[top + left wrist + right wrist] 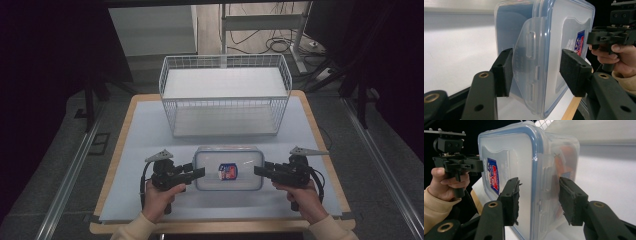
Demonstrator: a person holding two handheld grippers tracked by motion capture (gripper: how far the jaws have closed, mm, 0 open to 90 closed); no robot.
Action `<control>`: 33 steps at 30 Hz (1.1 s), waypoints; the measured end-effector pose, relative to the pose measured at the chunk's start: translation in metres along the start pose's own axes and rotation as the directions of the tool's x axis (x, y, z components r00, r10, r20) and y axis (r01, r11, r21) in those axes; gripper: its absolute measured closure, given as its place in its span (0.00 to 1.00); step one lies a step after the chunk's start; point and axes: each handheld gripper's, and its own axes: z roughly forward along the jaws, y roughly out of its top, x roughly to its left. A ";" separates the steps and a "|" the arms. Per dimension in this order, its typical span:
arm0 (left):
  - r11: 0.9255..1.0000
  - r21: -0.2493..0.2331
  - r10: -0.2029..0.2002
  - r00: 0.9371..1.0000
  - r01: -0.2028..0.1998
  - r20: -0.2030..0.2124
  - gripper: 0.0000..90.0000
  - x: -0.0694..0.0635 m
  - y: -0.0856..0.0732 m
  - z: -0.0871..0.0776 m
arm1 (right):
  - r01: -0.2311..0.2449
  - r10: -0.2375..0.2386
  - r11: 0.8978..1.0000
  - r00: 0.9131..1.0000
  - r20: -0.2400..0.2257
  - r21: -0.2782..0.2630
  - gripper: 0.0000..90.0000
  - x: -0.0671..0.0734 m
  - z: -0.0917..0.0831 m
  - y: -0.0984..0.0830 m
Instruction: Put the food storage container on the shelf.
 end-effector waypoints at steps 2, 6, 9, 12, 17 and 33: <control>1.000 -0.006 0.009 1.000 -0.009 -0.001 0.51 -0.001 0.005 -0.001 | 0.004 -0.004 1.000 1.000 0.000 -0.007 0.59 0.000 0.000 0.004; 1.000 -0.021 0.023 1.000 -0.023 -0.004 0.51 -0.004 0.015 -0.003 | 0.012 -0.013 1.000 1.000 -0.005 -0.022 0.59 0.002 -0.002 0.014; 0.999 -0.032 0.036 0.999 -0.036 -0.007 0.51 -0.008 0.025 -0.006 | 0.021 -0.021 0.999 1.000 -0.008 -0.037 0.59 0.004 -0.004 0.023; 0.998 -0.043 0.050 0.999 -0.050 -0.007 0.51 -0.010 0.035 -0.009 | 0.036 -0.036 0.998 0.999 -0.005 -0.050 0.59 0.007 -0.007 0.032; 0.996 -0.053 0.074 0.997 -0.074 -0.014 0.51 -0.015 0.050 -0.012 | 0.047 -0.048 0.997 0.999 -0.007 -0.066 0.59 0.011 -0.010 0.048; 0.989 -0.082 0.120 0.993 -0.121 -0.017 0.51 -0.024 0.096 -0.021 | 0.086 -0.087 0.990 0.996 -0.004 -0.110 0.59 0.019 -0.017 0.094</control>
